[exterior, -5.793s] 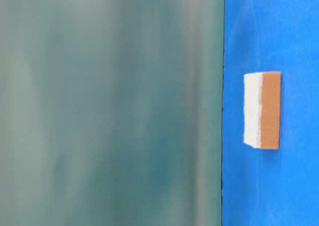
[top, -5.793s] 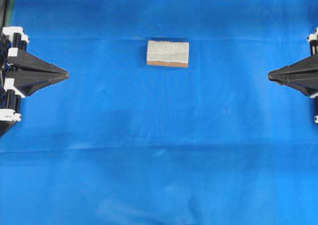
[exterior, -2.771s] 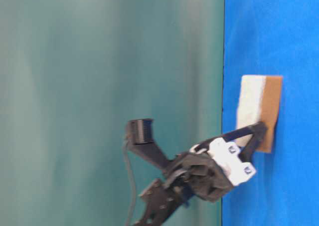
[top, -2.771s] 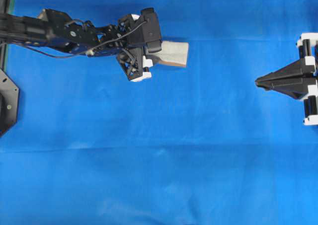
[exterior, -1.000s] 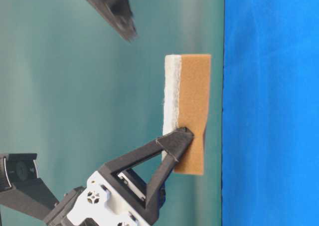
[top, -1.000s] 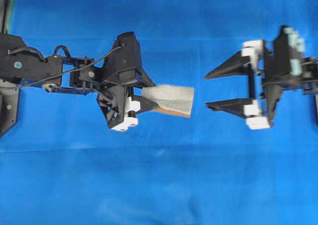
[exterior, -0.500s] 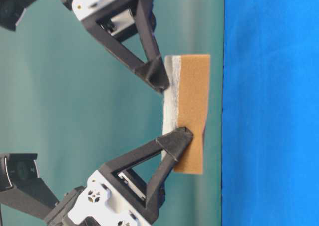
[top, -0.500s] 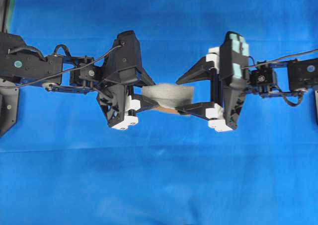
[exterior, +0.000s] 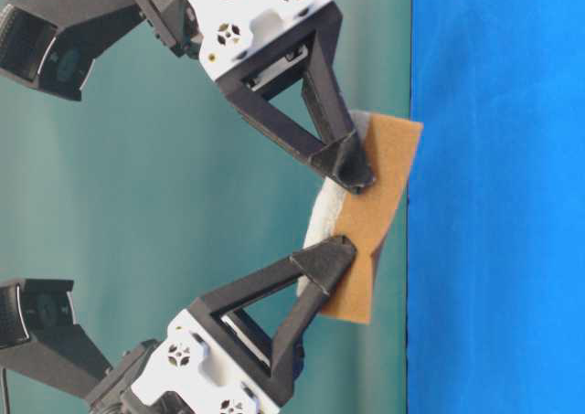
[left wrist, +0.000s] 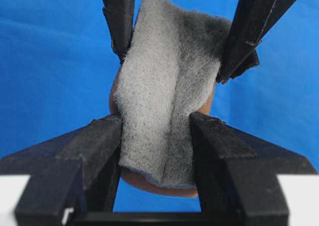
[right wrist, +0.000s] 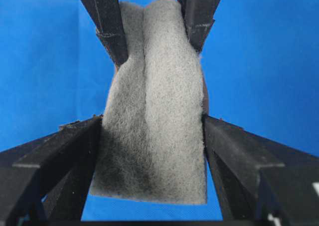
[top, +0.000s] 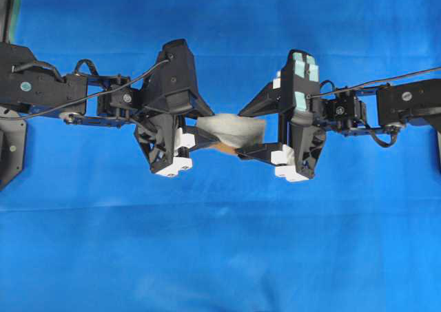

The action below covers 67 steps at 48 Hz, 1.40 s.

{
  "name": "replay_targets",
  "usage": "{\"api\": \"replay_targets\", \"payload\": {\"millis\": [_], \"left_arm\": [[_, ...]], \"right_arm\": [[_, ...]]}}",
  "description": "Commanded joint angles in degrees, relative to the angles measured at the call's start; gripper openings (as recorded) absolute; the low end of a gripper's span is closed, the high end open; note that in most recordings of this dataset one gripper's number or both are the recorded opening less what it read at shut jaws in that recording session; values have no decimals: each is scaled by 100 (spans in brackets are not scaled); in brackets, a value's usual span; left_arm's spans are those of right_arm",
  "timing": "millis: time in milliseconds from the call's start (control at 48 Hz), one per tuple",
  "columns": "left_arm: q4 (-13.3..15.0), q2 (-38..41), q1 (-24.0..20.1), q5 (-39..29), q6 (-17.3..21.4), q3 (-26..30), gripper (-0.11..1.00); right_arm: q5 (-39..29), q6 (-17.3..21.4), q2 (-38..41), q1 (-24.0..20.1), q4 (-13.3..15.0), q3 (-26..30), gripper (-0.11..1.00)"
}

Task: Hand over the sponge with the left arm and wipe it with the right arm.
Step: 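Close the right gripper on the sponge's right end, then open the left gripper and withdraw it leftward, right gripper holding sponge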

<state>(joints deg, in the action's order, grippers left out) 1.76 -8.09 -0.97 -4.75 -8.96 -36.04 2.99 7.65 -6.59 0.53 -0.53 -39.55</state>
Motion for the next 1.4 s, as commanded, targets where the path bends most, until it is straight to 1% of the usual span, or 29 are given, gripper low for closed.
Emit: {"api": "replay_targets", "payload": {"millis": [0, 125, 188, 250, 292, 313, 375, 417, 563, 583, 604, 750, 792, 813, 979, 1042, 1188, 1375], "left_arm": [[9, -70, 0, 53, 18, 70, 35], [9, -79, 0, 70, 18, 70, 35], [0, -79, 0, 132, 26, 70, 35], [0, -79, 26, 176, 26, 70, 34], [9, -79, 35, 185, 18, 70, 32], [0, -79, 35, 202, 18, 79, 30], [0, -79, 62, 246, 18, 79, 28], [0, -79, 70, 281, 26, 79, 28], [0, -114, 70, 334, 26, 35, 27], [0, -132, 70, 334, 35, 35, 29], [0, -141, 70, 343, 35, 26, 34], [0, -352, 70, 439, 35, -141, 76], [0, -457, 70, 475, 35, -220, 84], [0, -536, 70, 519, 35, -290, 86], [0, -1125, 79, 835, 9, -800, 84], [9, -1415, 79, 949, 18, -1072, 84], [0, -2048, 79, 1072, 18, -1564, 84], [0, -2602, 79, 1090, 26, -1898, 84]], "right_arm": [[0, -9, -53, 9, 0, 123, 73], [-9, -62, -53, 9, 26, 123, 72], [-9, -70, -53, 9, 44, 123, 67], [-18, -88, -62, 9, 70, 123, 56], [-35, -97, -62, 9, 79, 123, 46], [-53, -105, -62, 9, 79, 132, 40], [-88, -123, -62, 9, 88, 132, 24], [-132, -123, -62, 9, 88, 123, 17], [-220, -123, -79, 9, 88, 123, 17], [-237, -123, -97, 9, 88, 123, 17], [-246, -123, -97, 9, 88, 114, 17], [-308, -123, -211, -18, 88, 62, 17], [-334, -123, -255, -26, 88, 35, 17], [-352, -123, -272, -26, 88, 26, 17], [-439, -123, -492, -44, 88, -123, 17], [-475, -123, -562, -53, 88, -176, 17], [-527, -97, -677, -53, 88, -281, 17], [-571, -97, -677, -53, 88, -281, 17]]}}
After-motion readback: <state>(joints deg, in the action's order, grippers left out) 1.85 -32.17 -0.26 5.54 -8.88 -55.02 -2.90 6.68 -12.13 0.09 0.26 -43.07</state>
